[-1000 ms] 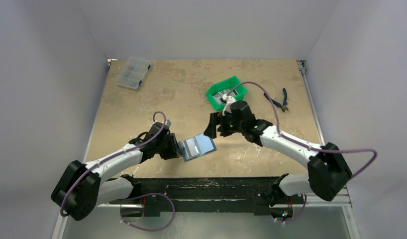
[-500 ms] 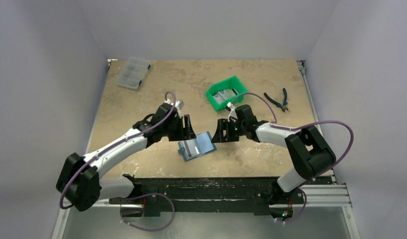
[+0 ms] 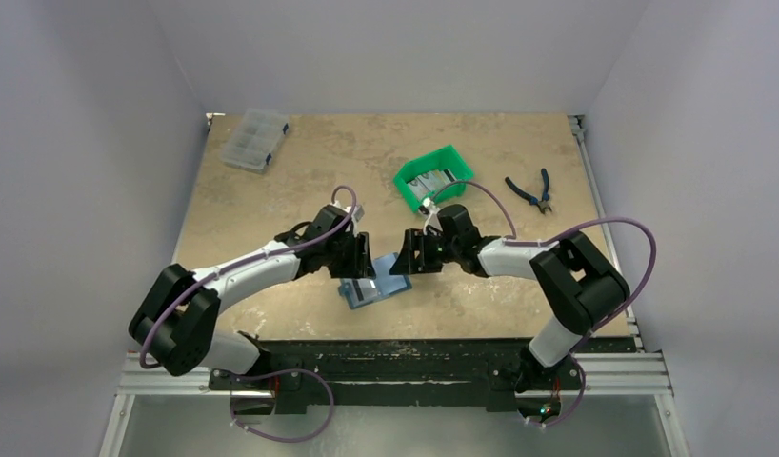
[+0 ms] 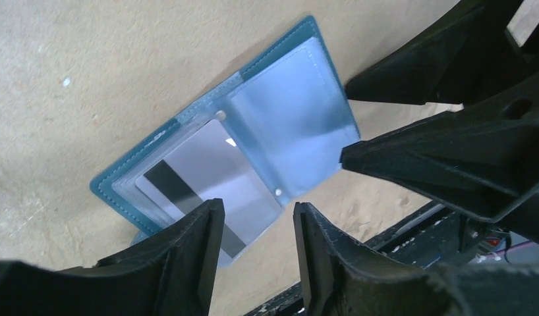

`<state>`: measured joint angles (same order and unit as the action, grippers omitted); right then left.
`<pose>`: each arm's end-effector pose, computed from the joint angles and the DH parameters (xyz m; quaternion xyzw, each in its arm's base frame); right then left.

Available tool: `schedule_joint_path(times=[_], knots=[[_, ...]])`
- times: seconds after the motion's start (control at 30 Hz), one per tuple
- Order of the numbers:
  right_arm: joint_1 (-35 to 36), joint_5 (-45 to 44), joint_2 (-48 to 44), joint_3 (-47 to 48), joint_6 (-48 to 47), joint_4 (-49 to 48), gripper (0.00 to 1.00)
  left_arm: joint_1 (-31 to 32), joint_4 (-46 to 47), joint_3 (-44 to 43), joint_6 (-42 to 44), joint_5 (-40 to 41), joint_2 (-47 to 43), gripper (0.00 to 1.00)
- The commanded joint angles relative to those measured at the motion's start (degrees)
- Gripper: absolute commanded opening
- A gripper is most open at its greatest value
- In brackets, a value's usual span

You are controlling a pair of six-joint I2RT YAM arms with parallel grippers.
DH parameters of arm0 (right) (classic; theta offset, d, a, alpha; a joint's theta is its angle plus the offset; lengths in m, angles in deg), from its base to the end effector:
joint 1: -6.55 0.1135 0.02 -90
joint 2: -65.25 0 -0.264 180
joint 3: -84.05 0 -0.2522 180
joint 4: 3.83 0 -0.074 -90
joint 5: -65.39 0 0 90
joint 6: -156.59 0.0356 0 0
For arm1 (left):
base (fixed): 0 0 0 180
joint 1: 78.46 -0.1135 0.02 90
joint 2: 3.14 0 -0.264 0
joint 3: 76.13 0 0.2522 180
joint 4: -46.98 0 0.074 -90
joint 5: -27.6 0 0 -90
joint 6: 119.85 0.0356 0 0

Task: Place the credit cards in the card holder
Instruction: Close the card holder at the center of the board.

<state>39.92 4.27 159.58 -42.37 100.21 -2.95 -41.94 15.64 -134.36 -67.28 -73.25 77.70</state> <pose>0.2491 0.1847 0.1423 -0.1002 0.8836 0.4086 0.2053 0.2169 -0.1690 0.1891 0.0217 0.9469 -0.2571 0.1920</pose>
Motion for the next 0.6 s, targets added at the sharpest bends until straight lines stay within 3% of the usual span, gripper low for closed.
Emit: schedule_joint_path(times=[0.0,0.57], knots=[[0.3,0.24,0.83,-0.37,2.44,-2.97,0.68,0.22,0.21,3.33,-0.13,2.81,-3.87,0.46],[5.52,8.32,1.3,0.57,14.25,-13.08,0.68,0.22,1.76,15.1,-3.87,7.33,-8.35,0.34]])
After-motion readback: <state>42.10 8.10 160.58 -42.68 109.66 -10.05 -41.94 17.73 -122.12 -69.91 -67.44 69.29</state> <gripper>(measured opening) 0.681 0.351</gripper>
